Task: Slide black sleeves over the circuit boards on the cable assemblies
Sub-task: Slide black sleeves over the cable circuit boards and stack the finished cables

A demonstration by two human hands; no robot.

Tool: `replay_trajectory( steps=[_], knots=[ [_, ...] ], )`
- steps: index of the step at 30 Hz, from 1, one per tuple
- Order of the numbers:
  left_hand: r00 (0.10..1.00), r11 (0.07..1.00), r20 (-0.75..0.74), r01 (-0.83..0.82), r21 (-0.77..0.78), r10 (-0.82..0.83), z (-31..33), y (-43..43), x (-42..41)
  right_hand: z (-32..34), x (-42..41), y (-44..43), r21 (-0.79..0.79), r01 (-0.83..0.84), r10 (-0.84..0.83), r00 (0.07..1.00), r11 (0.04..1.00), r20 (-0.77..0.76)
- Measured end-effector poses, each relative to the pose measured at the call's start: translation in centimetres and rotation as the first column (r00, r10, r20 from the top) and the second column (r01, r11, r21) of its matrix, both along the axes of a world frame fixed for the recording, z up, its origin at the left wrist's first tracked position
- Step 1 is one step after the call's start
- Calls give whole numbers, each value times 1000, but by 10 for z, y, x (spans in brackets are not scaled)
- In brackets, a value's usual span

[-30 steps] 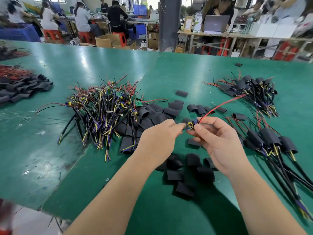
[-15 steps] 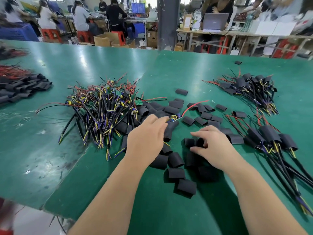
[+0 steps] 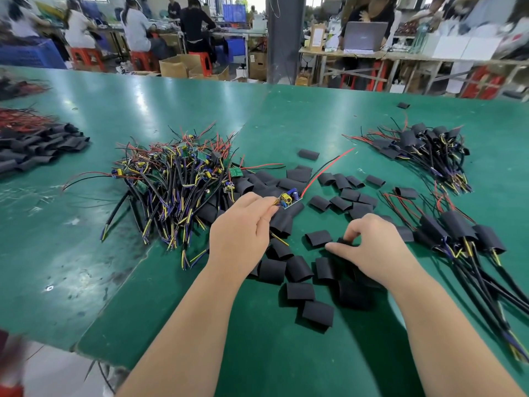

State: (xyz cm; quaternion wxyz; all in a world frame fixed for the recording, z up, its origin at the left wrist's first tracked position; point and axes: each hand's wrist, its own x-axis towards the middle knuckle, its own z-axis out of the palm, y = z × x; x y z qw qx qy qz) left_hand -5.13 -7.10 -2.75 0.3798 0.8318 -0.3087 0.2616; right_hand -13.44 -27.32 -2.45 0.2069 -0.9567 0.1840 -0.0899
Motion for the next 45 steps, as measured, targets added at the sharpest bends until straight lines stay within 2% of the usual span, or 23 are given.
replay_trajectory(
  steps=[4, 9, 13, 16, 21, 23, 24, 25, 26, 27, 28, 29, 30, 31, 32, 34, 40, 45],
  knots=[
    [1000, 1000, 18, 20, -10, -20, 0, 0, 0, 2, -1, 0, 22, -67, 67, 997, 997, 35],
    [998, 999, 36, 54, 1, -54, -2, 0, 1, 2, -3, -1, 71, -157, 160, 986, 985, -45],
    [996, 998, 60, 67, 19, -68, -2, 1, 3, 3, -1, -5, 235, -149, 182, 975, 960, -128],
    [994, 997, 72, 75, 32, -77, -3, 1, 3, 5, 0, -6, 204, -192, 230, 956, 960, -185],
    [990, 995, 93, 102, 17, -104, -4, 2, 5, 2, -2, -10, 115, -184, 194, 978, 976, -82],
    [988, 993, 97, 119, -13, -117, -4, 2, 5, 3, -2, -15, 189, -115, 102, 992, 975, 81],
    [987, 992, 100, 125, -24, -122, -4, 3, 6, 4, -2, -18, 312, -68, 5, 980, 948, 198],
    [986, 991, 104, 132, -34, -128, -4, 2, 6, 6, -1, -21, 505, -49, -124, 945, 862, 303],
    [985, 989, 107, 142, -42, -137, -5, 2, 6, 9, 0, -23, 720, -89, -265, 893, 688, 363],
    [983, 987, 109, 155, -50, -149, -5, 1, 5, 11, 0, -25, 878, -182, -386, 845, 442, 369],
    [981, 984, 110, 169, -55, -163, -6, 1, 4, 13, 1, -25, 940, -284, -482, 807, 189, 341],
    [977, 980, 112, 188, -60, -180, -6, -1, 2, 16, 1, -26, 932, -362, -554, 778, -11, 296],
    [973, 976, 115, 211, -63, -202, -7, -2, 0, 18, 1, -26, 895, -420, -603, 756, -150, 254],
    [967, 970, 115, 236, -65, -227, -7, -4, -1, 20, 0, -25, 851, -471, -637, 735, -234, 231],
    [962, 964, 114, 257, -66, -249, -7, -6, -3, 22, 0, -24, 813, -512, -663, 715, -278, 224],
    [957, 958, 109, 277, -68, -269, -7, -7, -4, 24, 1, -21, 770, -559, -677, 697, -307, 237],
    [964, 962, 133, 248, -117, -232, -5, -5, -4, 31, -2, -17, 749, -566, -597, 748, -344, 292],
    [963, 959, 138, 251, -135, -233, -4, -5, -5, 30, -2, -16, 788, -516, -647, 734, -336, 205]
  ],
)
